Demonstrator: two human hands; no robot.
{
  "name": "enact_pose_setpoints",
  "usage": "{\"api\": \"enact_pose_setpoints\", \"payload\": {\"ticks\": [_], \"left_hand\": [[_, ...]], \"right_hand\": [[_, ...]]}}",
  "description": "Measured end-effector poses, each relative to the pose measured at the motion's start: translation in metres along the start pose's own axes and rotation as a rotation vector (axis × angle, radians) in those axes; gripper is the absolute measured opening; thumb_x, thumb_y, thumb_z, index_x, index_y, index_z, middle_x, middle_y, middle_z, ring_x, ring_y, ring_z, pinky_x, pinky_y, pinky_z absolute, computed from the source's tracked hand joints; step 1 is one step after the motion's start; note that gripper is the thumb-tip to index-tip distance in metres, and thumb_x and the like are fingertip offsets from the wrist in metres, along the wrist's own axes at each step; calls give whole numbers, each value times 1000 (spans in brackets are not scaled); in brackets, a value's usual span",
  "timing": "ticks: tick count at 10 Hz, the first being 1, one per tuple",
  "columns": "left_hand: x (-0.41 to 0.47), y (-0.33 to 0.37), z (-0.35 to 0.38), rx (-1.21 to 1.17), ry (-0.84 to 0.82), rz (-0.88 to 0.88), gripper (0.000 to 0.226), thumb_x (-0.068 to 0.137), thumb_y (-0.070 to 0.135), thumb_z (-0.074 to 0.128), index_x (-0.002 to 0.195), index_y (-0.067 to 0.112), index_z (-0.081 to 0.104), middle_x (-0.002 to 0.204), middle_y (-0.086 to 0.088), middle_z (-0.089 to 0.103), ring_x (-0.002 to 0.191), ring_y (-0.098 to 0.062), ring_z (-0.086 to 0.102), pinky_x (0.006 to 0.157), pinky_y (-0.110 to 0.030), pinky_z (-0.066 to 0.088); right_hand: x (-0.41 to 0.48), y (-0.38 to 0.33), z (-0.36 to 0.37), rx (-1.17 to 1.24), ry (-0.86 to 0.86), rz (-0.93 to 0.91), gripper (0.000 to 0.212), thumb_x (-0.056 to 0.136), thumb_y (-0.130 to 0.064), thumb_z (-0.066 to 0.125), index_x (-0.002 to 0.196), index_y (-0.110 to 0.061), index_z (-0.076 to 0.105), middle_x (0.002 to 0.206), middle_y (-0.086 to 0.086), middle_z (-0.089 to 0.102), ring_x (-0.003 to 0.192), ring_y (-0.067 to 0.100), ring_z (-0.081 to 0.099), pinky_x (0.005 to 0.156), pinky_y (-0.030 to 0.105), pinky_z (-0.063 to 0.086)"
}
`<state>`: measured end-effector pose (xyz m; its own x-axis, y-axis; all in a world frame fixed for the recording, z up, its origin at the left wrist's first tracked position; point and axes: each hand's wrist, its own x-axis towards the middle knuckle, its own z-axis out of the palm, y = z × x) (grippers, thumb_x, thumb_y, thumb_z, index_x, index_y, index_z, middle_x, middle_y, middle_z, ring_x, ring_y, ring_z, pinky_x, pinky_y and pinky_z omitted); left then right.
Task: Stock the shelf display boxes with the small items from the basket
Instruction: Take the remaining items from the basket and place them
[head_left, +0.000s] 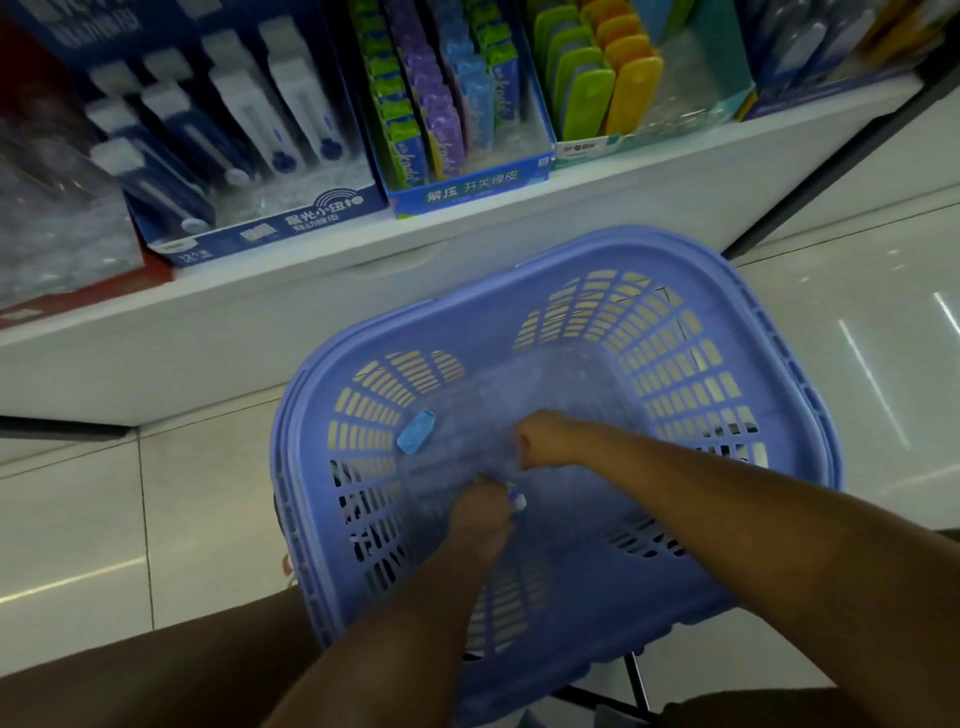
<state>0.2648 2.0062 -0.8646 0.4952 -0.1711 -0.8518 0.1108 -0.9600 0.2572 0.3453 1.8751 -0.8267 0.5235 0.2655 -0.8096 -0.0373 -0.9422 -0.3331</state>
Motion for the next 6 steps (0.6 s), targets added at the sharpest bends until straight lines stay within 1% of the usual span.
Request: {"api": "enact_pose_setpoints", "payload": {"ticks": [1, 2, 3, 4, 5, 6], "left_hand": [[-3, -3, -13, -297, 97, -23, 37, 99, 14, 43, 130, -4, 49, 132, -19, 53, 120, -30, 52, 66, -8, 43], [-6, -1, -25, -368, 159, 132, 21, 89, 16, 55, 98, -1, 64, 96, -17, 65, 92, -27, 61, 73, -24, 43], [-12, 10, -43, -524, 163, 211, 26, 93, 20, 57, 74, 5, 64, 62, -5, 67, 59, -7, 58, 60, -27, 41], [-14, 23, -74, -696, 208, 212, 26, 95, 27, 56, 70, 17, 57, 46, 6, 54, 34, 4, 45, 49, -21, 40], [-33, 39, -109, -826, 219, 275, 19, 96, 24, 54, 81, 14, 58, 61, -2, 55, 42, 0, 48, 48, -16, 43], [-56, 52, -139, -1013, 255, 361, 10, 95, 11, 54, 86, 10, 59, 69, -5, 57, 47, -3, 51, 46, -12, 43]], "right_hand": [[-12, 8, -11, 214, -3, 62, 27, 87, -21, 60, 106, -3, 66, 99, 9, 71, 88, 21, 67, 77, 29, 51], [-23, 11, -14, 493, -31, 109, 16, 90, -14, 61, 87, 1, 64, 65, 7, 62, 47, 8, 58, 60, 22, 47], [-39, 13, -15, 736, 5, 116, 22, 90, -17, 63, 98, 4, 63, 80, 18, 58, 64, 23, 58, 67, 28, 49], [-50, 7, -13, 1083, 108, 82, 34, 90, -18, 63, 110, 9, 61, 91, 21, 61, 74, 25, 58, 78, 32, 52], [-62, -4, -21, 1392, 237, -39, 27, 92, -8, 55, 114, 7, 59, 83, 13, 65, 74, 18, 60, 79, 26, 52], [-78, -13, -40, 1523, 399, -139, 11, 92, -6, 54, 93, -8, 65, 70, -1, 69, 72, 11, 61, 67, 15, 51]]}}
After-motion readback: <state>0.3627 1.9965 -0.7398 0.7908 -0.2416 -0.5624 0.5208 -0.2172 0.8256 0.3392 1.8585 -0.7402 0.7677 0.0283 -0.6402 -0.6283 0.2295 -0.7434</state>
